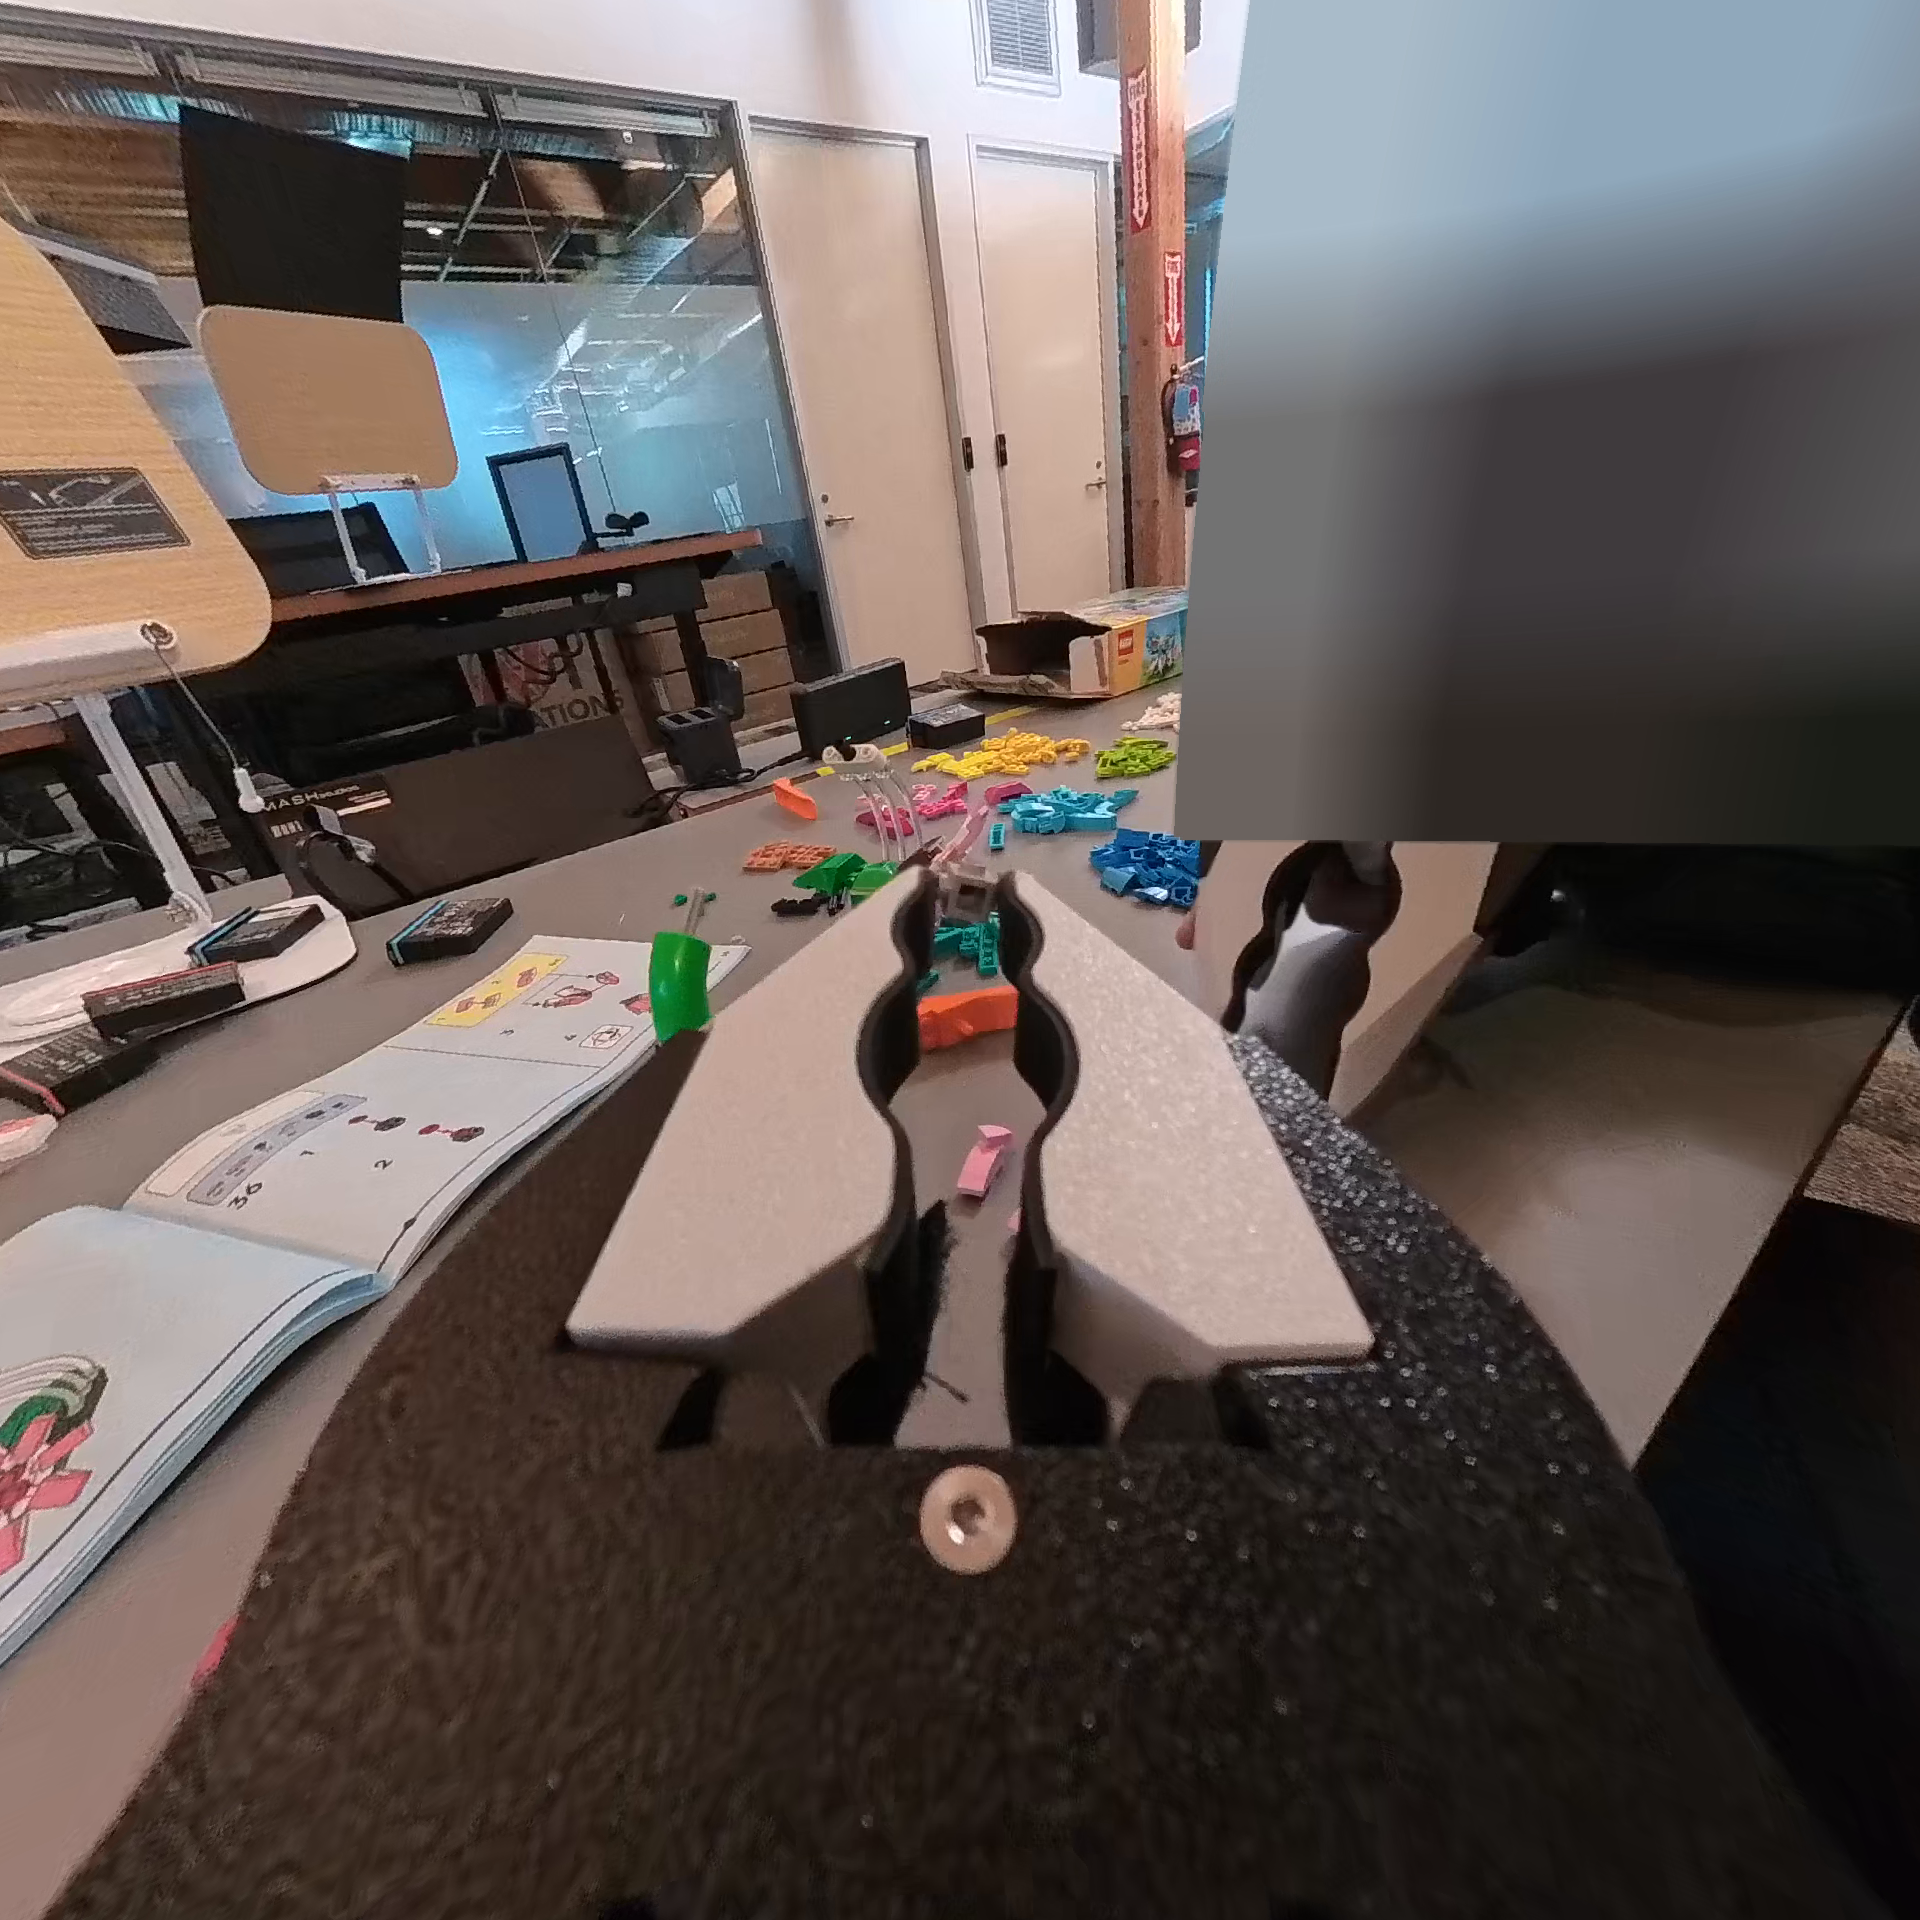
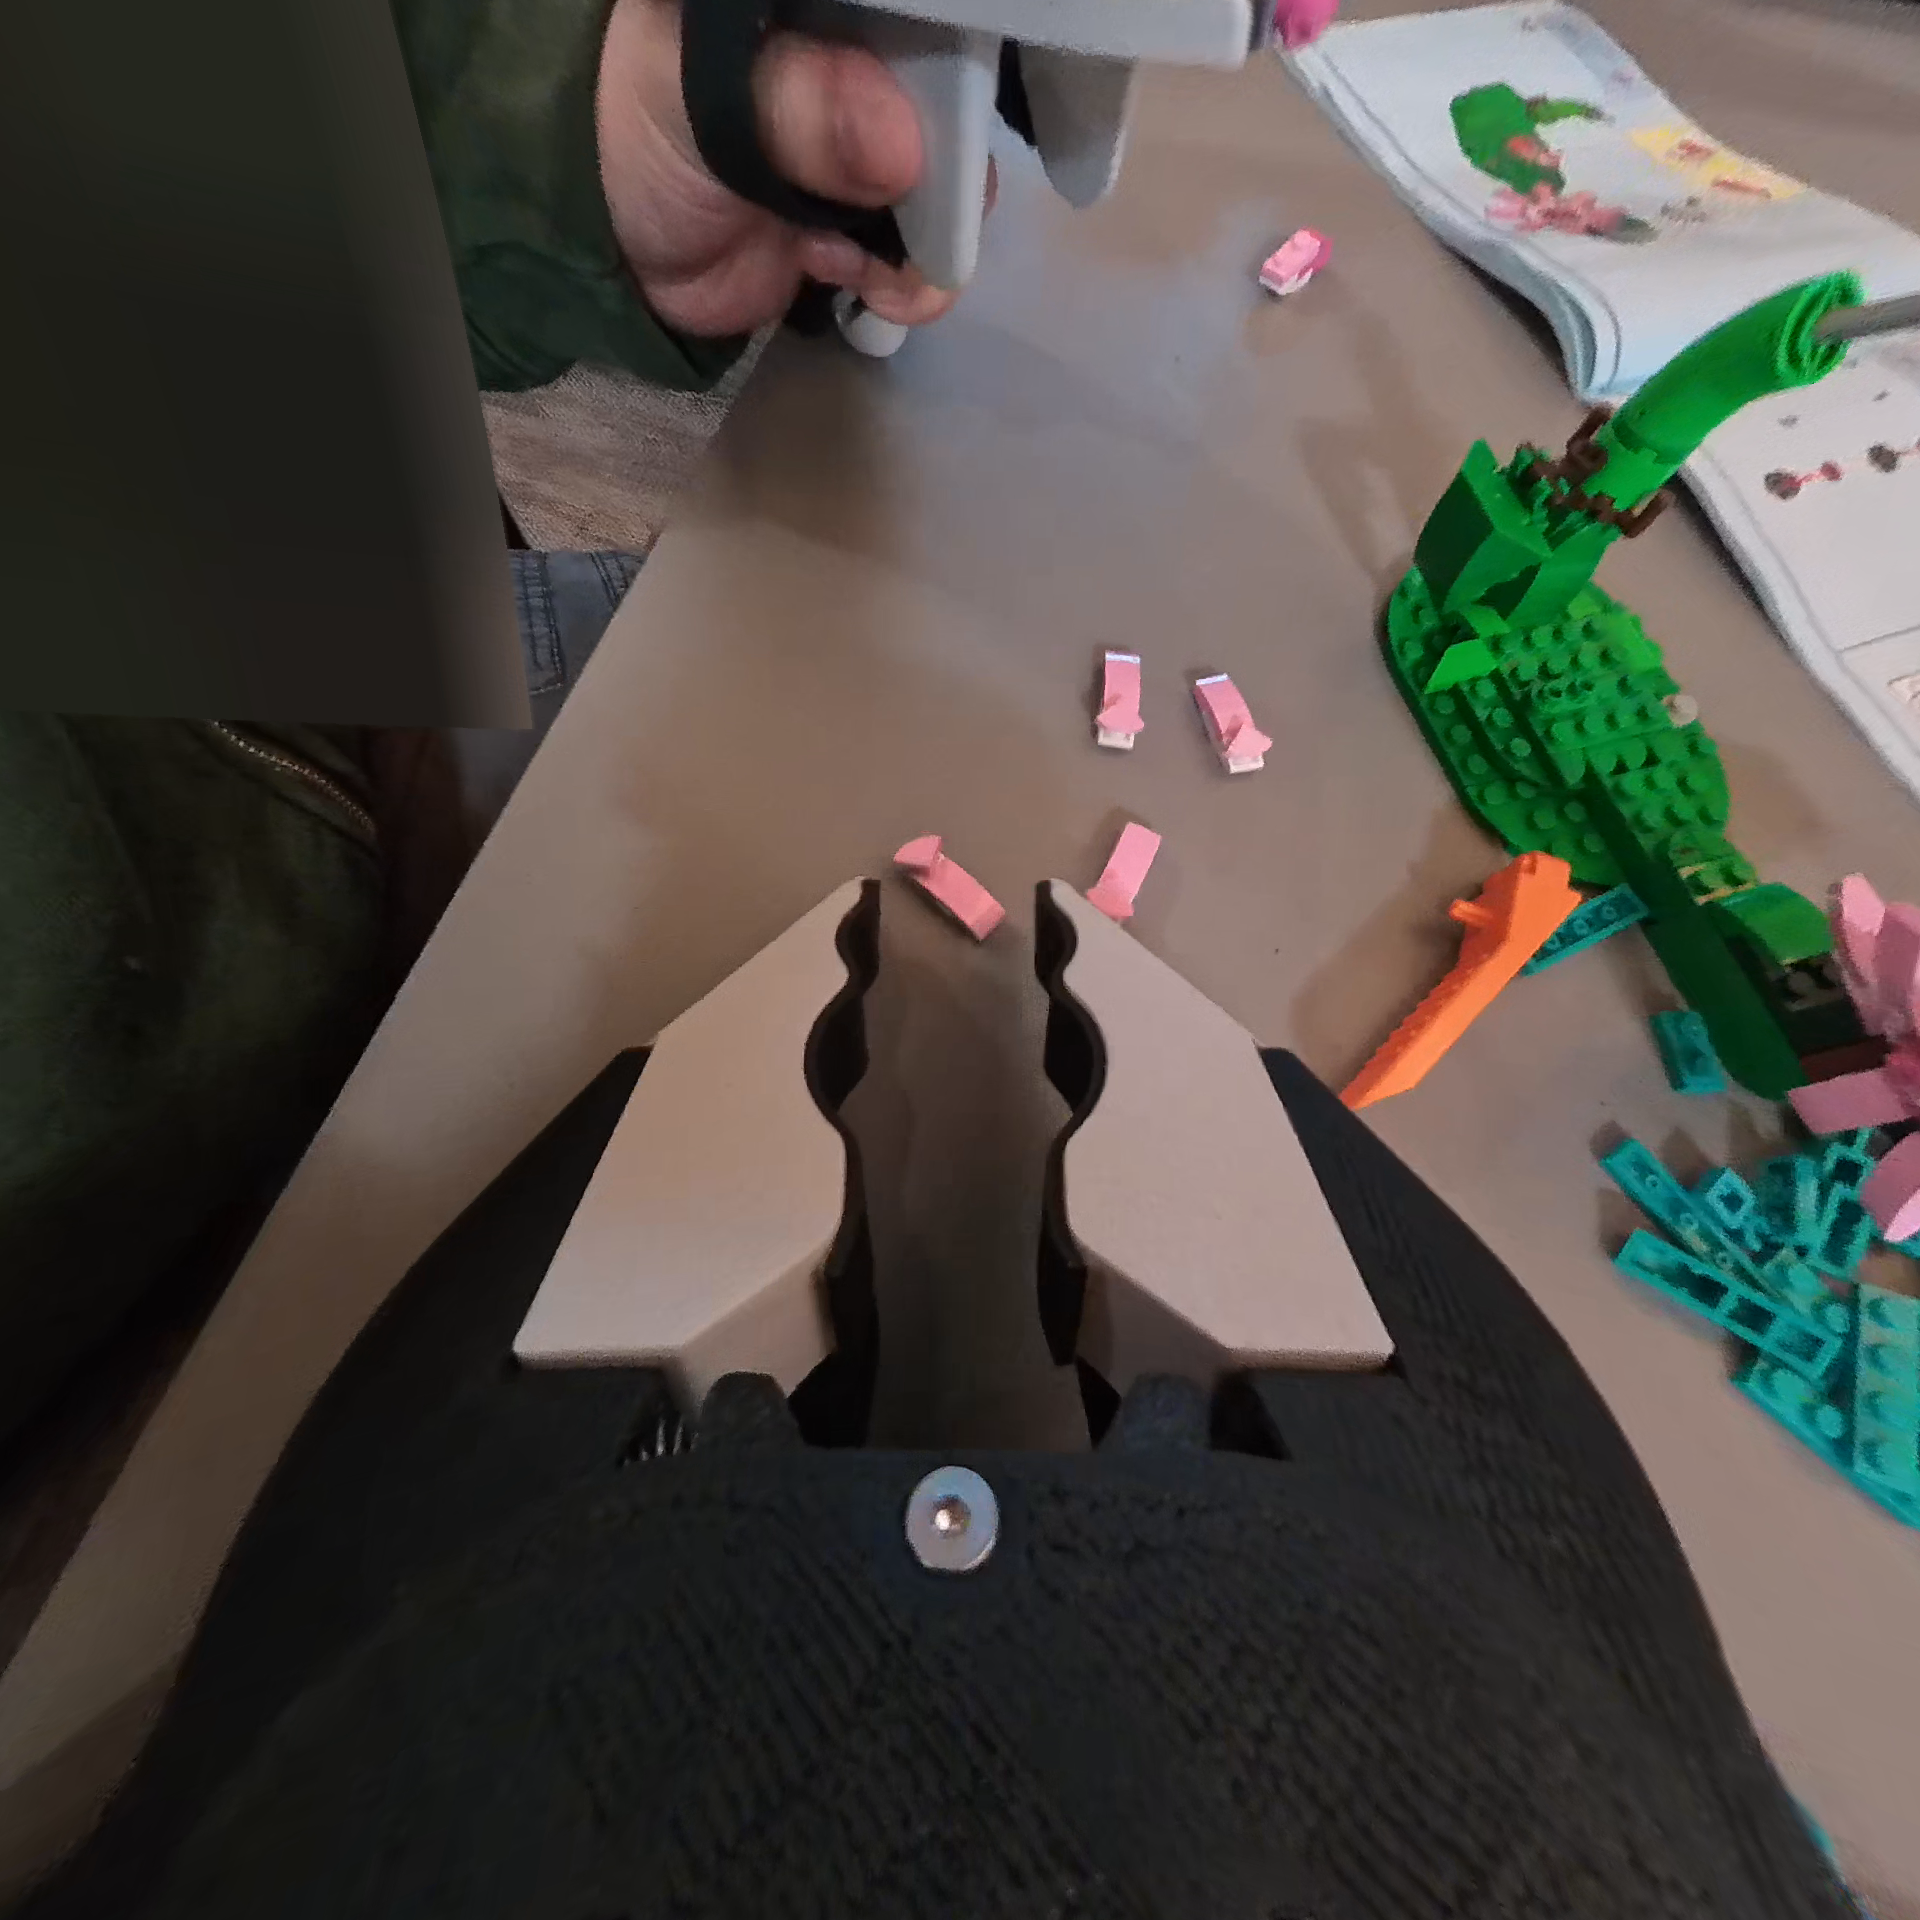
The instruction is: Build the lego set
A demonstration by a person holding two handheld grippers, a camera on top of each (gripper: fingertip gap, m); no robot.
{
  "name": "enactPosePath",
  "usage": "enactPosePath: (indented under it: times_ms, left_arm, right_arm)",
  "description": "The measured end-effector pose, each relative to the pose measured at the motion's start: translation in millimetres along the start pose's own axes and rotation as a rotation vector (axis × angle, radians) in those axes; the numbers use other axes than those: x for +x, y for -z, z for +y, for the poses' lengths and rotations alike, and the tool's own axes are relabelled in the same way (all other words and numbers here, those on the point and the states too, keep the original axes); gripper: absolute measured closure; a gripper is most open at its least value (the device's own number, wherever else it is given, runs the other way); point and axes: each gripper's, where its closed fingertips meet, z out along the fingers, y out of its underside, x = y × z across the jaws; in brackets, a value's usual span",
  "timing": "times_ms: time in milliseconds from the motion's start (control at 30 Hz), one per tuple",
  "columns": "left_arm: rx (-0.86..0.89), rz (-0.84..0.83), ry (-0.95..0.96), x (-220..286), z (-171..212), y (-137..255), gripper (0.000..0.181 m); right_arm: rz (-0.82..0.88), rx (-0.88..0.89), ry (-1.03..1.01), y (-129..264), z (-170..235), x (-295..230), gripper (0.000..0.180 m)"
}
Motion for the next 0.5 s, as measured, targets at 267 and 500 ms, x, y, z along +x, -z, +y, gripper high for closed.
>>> enactPosePath:
  times_ms: [267, 500]
  left_arm:
    - [-0.028, 0.006, 0.003, 0.5, 3.6, -2.5, 0.171]
    - [-0.039, 0.011, 0.000, 1.6, 5.2, -3.4, 0.171]
  right_arm:
    - [-0.023, -0.052, 0.046, -8.1, 4.1, -4.3, 0.154]
    - [-0.024, -0.050, 0.031, -5.4, 5.5, -4.2, 0.165]
